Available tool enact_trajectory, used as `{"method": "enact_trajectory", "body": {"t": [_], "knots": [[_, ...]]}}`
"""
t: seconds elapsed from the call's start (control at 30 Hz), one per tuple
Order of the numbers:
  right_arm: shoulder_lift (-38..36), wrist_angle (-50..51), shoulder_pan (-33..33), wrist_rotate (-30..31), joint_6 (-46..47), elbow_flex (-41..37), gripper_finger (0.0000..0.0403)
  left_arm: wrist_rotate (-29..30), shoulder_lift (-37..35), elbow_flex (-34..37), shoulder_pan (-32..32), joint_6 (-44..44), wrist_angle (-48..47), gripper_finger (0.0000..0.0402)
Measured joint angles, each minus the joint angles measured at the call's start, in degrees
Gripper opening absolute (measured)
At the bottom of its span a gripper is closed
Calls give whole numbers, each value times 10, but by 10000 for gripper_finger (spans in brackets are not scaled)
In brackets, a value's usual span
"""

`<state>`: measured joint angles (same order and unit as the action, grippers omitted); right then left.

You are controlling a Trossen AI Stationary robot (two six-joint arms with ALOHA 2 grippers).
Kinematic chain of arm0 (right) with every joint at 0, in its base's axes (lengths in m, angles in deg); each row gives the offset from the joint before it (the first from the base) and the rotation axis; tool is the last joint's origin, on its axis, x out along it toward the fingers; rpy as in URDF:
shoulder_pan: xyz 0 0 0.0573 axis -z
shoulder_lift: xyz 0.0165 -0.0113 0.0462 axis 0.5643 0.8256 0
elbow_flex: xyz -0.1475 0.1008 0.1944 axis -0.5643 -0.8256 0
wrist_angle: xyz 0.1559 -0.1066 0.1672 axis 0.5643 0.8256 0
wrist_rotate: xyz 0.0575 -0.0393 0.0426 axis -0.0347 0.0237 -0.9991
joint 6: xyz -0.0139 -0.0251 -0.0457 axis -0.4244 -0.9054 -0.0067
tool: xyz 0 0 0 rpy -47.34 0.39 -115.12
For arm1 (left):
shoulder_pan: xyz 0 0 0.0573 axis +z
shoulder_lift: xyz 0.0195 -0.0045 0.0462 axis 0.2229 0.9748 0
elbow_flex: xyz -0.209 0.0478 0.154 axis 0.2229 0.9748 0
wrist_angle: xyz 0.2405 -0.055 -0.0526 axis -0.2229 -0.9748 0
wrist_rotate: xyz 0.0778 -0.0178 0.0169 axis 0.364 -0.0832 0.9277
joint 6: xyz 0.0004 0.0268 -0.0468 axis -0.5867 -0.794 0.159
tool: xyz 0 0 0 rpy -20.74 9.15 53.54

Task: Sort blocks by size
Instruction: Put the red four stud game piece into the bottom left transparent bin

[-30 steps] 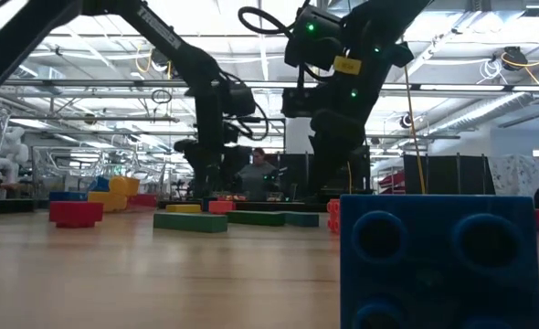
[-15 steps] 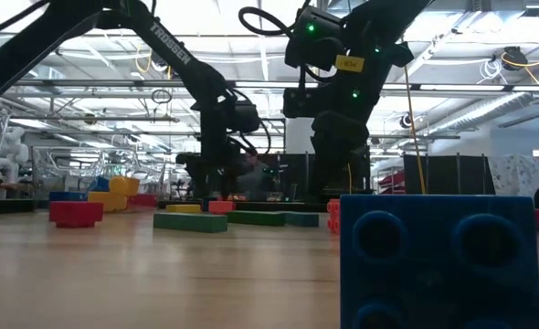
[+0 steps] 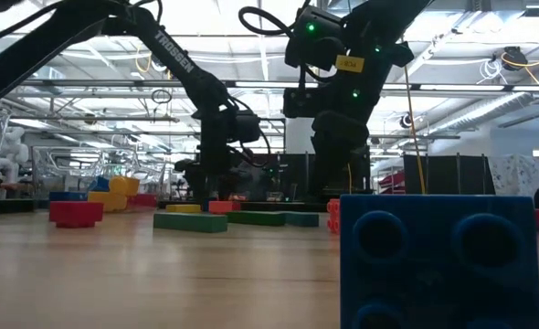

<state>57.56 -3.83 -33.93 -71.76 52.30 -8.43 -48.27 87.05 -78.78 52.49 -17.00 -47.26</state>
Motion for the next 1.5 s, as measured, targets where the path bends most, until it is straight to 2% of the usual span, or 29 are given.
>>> {"method": "enact_trajectory", "body": {"t": [0.13, 0.23, 0.47, 0.6, 0.9, 1.13, 1.4, 1.5], "knots": [[0, 0, 0, 0, 1, 0, 36, -2, 0, 0, -1, 0, -1, 291], [0, 1, 0, 0, 1, 0, 36, -2, 0, 0, -3, 0, 0, 271], [0, 5, 0, 0, 5, 0, 36, -2, 0, 0, -3, -2, -2, 179], [-1, -4, 0, -1, 8, -12, 36, -2, -1, 0, -7, -33, 0, 136], [-1, -44, 0, -1, 47, -69, 36, -4, -9, -27, -25, -46, -56, 141], [-1, -61, 0, -1, 53, -75, 36, 1, -63, -45, -60, -46, -108, 142], [-1, -64, -9, -1, 53, -75, 36, 4, -153, -46, -146, -44, -225, 143], [-1, -64, -13, -1, 45, -75, 36, 11, -183, -46, -198, -11, -263, 143]]}}
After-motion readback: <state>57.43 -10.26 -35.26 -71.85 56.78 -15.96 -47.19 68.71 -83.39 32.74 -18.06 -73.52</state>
